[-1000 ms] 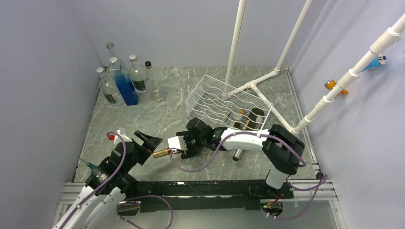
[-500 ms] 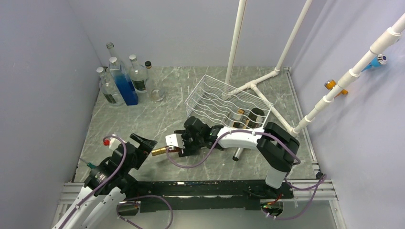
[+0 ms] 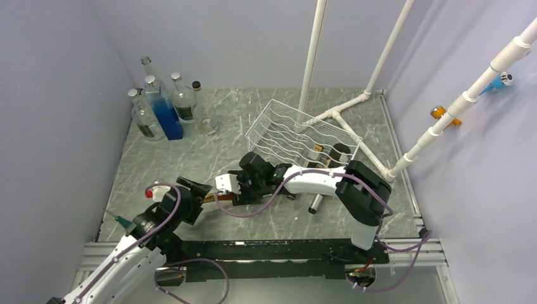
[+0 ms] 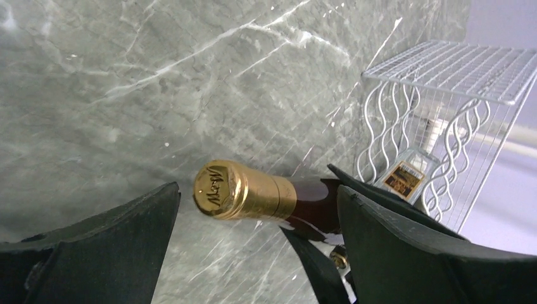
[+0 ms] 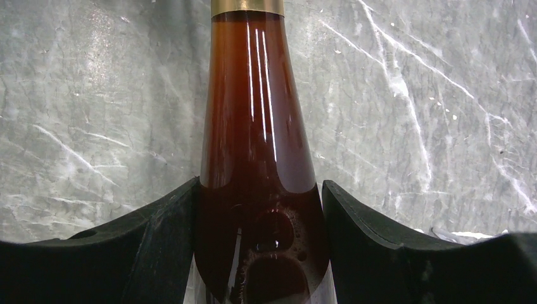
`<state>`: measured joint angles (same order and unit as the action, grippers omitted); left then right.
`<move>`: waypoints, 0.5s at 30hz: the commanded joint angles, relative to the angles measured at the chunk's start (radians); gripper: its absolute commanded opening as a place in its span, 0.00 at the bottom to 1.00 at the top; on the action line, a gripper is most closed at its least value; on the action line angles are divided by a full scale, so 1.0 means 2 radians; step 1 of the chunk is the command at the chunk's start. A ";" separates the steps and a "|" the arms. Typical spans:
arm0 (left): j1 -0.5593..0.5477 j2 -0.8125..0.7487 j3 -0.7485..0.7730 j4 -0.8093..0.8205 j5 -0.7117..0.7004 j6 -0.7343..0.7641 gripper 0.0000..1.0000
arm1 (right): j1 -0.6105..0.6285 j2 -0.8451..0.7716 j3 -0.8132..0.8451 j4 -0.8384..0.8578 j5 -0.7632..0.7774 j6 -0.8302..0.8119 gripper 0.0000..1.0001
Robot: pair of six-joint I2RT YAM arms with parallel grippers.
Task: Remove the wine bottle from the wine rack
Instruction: Pick up the wine bottle from the wine rack.
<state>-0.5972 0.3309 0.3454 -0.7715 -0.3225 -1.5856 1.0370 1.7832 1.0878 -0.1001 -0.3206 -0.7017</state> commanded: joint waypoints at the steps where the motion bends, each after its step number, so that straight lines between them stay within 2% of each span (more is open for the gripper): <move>1: -0.001 0.047 -0.014 0.085 -0.005 -0.072 0.99 | -0.001 -0.016 0.047 0.054 -0.016 0.017 0.24; 7: -0.002 0.097 -0.015 0.107 -0.026 -0.100 0.93 | -0.001 -0.017 0.051 0.052 -0.018 0.024 0.24; 10: -0.002 0.103 -0.025 0.145 -0.033 -0.100 0.83 | -0.001 -0.018 0.054 0.052 -0.016 0.028 0.24; 15: -0.002 0.114 -0.038 0.178 -0.031 -0.100 0.78 | -0.005 -0.019 0.053 0.052 -0.014 0.027 0.24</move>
<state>-0.5972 0.5419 0.2810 -0.4988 -0.3653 -1.7340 1.0336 1.7924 1.1137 -0.1219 -0.3218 -0.6685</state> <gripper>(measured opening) 0.795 0.673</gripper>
